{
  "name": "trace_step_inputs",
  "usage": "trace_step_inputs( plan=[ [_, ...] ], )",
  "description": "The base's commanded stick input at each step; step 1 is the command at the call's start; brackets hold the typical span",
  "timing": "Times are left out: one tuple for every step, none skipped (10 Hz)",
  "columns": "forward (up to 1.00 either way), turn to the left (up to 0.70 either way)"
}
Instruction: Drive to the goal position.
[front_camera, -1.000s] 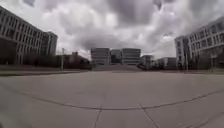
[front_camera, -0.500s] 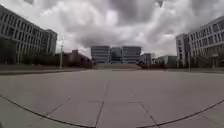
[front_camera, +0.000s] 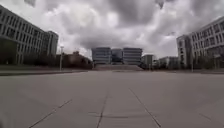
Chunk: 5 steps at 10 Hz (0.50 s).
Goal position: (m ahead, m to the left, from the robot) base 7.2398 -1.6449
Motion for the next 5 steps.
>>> trace_step_inputs(
  plan=[
    [0.85,0.0],
    [0.85,0.0],
    [0.85,0.0],
    [0.85,0.0],
    [0.85,0.0]
  ],
)
